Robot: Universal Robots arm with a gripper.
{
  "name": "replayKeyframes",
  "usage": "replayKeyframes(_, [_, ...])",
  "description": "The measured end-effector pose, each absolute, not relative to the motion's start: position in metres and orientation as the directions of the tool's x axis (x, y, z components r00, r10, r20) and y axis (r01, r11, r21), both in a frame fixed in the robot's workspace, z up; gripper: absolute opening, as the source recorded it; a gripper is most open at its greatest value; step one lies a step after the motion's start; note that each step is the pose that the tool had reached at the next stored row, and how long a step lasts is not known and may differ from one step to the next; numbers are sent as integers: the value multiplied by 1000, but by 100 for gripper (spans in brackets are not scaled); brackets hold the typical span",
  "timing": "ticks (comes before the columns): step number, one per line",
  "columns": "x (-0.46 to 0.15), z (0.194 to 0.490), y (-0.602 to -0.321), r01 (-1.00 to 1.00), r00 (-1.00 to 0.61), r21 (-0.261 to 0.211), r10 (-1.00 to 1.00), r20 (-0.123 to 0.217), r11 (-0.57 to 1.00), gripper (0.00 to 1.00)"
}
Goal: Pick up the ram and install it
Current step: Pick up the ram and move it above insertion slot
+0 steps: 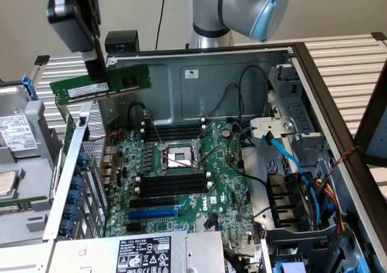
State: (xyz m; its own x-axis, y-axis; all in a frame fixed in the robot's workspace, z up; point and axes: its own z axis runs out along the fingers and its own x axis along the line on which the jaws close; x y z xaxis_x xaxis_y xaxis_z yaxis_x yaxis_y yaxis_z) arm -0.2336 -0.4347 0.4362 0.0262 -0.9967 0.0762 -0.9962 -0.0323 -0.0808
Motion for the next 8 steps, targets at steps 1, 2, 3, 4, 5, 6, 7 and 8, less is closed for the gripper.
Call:
replayKeyframes(1, [-229, 436, -435, -996, 26, -81, -997, 76, -32, 12])
replayKeyframes(2, [-225, 436, -435, -996, 26, -81, -997, 76, -32, 12])
replayKeyframes(3, [-220, 436, -435, -996, 26, -82, -997, 76, -32, 12])
replayKeyframes(4, [-215, 436, -435, -996, 26, -82, -997, 76, -32, 12])
replayKeyframes(5, [-211, 435, -435, -996, 26, -82, -997, 76, -32, 12])
replayKeyframes(6, [-206, 435, -435, -996, 26, -82, -997, 76, -32, 12])
replayKeyframes(7, [-202, 435, -435, -996, 26, -82, -997, 76, -32, 12])
replayKeyframes(8, [-197, 435, -435, -996, 26, -82, -997, 76, -32, 12])
